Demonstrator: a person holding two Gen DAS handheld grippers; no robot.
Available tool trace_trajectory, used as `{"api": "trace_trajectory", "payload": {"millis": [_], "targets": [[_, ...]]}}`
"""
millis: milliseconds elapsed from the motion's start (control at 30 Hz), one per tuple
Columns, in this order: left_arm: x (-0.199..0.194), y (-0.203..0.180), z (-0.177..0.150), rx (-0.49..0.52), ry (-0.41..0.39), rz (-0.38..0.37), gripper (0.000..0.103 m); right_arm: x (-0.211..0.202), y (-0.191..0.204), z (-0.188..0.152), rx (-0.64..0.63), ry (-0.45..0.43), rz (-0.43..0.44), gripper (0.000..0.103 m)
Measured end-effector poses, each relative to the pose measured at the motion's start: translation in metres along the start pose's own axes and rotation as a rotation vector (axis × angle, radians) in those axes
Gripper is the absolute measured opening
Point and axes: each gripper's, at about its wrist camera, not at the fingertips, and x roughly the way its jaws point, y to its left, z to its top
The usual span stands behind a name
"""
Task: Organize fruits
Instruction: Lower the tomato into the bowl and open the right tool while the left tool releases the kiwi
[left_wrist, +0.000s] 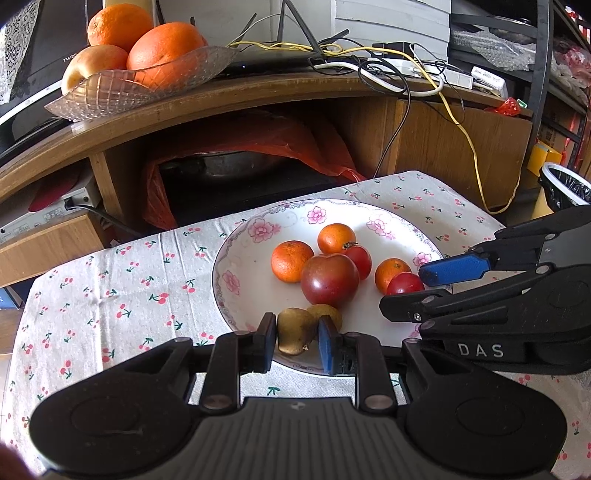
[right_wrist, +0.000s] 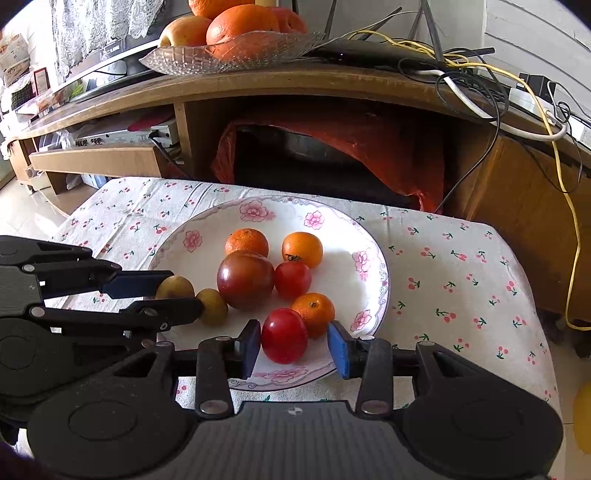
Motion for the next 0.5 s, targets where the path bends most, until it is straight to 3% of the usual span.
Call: {"api": "trace_trajectory", "payload": {"millis": [500], "targets": [[-0.006, 0.002, 0.005, -0.012, -0.03, 0.008, 0.039, -0.007, -0.011, 0.003, 0.034, -0.035, -0.022, 0.04]]}}
